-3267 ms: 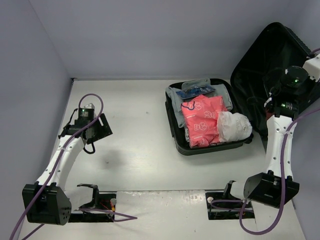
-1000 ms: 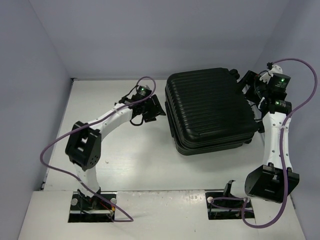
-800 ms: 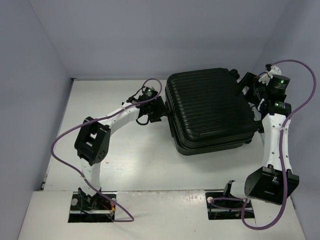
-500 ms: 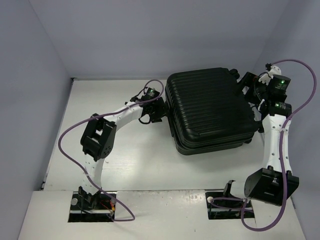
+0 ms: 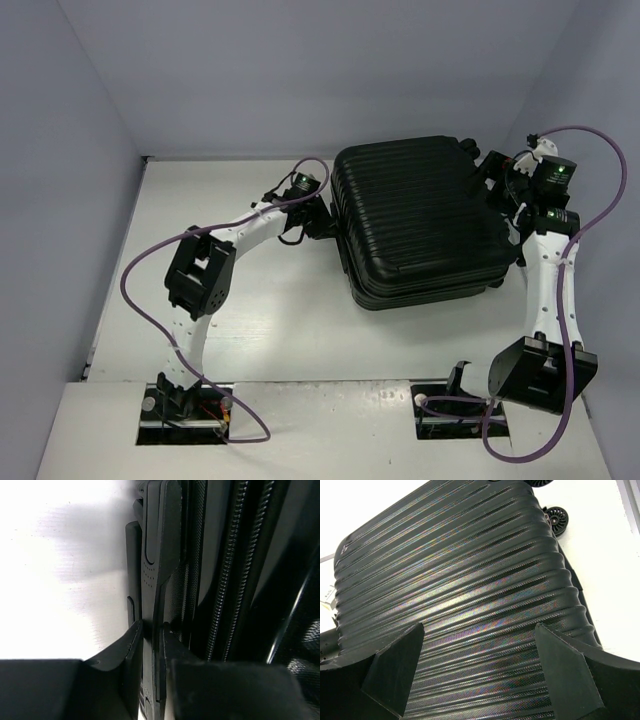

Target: Pack the luggage

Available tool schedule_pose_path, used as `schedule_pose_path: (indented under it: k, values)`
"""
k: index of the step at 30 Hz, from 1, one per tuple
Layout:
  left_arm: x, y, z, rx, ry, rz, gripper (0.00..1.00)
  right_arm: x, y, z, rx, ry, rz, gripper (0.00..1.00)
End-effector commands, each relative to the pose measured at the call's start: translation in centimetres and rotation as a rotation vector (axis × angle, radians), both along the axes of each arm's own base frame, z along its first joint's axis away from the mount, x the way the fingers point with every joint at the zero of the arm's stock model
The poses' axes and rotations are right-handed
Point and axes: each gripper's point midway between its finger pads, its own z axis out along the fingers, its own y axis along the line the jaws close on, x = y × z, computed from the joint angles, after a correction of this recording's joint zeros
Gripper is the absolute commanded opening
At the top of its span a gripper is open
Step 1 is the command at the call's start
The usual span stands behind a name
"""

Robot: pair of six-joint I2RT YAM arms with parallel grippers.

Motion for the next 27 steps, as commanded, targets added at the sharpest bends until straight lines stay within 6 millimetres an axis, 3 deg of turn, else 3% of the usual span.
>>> schedule_pose_path:
  k: [1,4,7,8,10,14,21,25,27]
  values:
    - [1.4,-0.3,1.3,-0.049,-0.058,0.033,0.00,0.0,0.5,2.5,-0.030,-0.097,0.033,0.89]
    - [2.3,3.5,1.6,-0.027,-0.061,0.096,0.00,-0.1,0.7,2.7,-0.029,-0.102,0.038,0.89]
    - [3.8,9.0,2.3,0.022,-0.084,0.153,0.00,-0.2,1.1,2.8,-0.034,-0.107,0.049,0.89]
    - [4.0,10.3,3.4,0.031,-0.110,0.162,0.00,-0.3,1.2,2.8,-0.034,-0.107,0.052,0.89]
    - [4.6,13.8,4.2,0.074,-0.142,0.187,0.00,-0.3,1.6,2.7,-0.034,-0.106,0.062,0.89]
    - [5.2,18.8,5.5,0.123,-0.167,0.192,0.00,-0.5,1.9,2.3,-0.033,-0.099,0.067,0.90]
    - [6.9,25.5,6.2,0.121,-0.185,0.206,0.00,-0.8,2.5,1.1,-0.027,-0.077,0.081,0.90]
    - [8.1,27.0,7.4,0.123,-0.218,0.195,0.00,-1.2,3.3,-0.2,-0.003,-0.051,0.094,0.90]
    - [8.4,28.8,8.2,0.118,-0.216,0.228,0.10,-1.6,4.3,-1.5,0.010,-0.027,0.114,0.88]
